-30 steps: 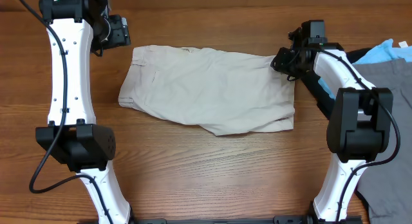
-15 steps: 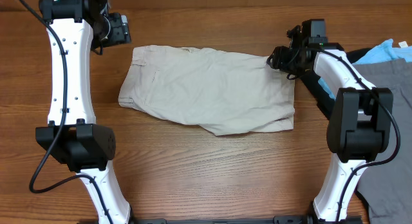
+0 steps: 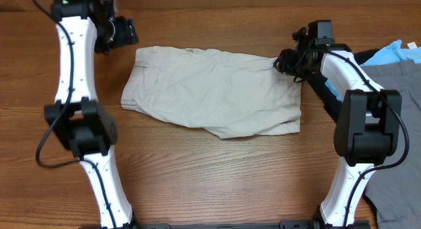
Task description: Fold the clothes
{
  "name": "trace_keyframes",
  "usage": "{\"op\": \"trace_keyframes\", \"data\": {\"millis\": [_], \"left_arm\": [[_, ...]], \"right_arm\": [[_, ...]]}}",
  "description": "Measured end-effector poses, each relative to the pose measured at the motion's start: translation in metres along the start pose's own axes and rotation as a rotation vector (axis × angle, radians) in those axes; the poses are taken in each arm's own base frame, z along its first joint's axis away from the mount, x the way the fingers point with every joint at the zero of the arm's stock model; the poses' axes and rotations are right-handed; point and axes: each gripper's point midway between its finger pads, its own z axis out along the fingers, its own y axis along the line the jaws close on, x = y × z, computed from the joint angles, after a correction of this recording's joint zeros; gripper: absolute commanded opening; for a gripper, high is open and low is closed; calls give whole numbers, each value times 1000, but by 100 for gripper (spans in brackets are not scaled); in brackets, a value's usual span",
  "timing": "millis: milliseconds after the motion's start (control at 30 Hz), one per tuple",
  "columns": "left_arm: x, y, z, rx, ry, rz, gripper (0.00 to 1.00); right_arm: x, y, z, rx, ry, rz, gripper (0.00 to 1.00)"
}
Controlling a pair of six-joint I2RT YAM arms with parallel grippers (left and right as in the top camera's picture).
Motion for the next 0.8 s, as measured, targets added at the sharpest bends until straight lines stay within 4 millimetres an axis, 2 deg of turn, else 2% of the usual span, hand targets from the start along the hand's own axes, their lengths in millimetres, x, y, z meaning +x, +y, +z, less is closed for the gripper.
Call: {"op": "trace_keyframes", "data": {"millis": [133,167,367,533,633,733,800], "left_arm": [[0,7,49,95,42,-3,79],[-2,7,54,127,36,1,79],[-20,6,62,230,-26,17,79],[-22,1,75,280,-34,32,78],[-17,-2,86,299,-13,32,66],[-14,-2,93,306,0,25,61],[-14,-2,94,307,2,21,51]], "right_arm": [[2,0,0,2,7,3,50],[2,0,0,1,7,3,49],[2,-1,0,2,9,3,50],[2,0,0,2,9,3,50],[2,0,0,2,9,3,50],[2,0,0,2,9,4,50],[2,0,0,2,9,4,50]]}}
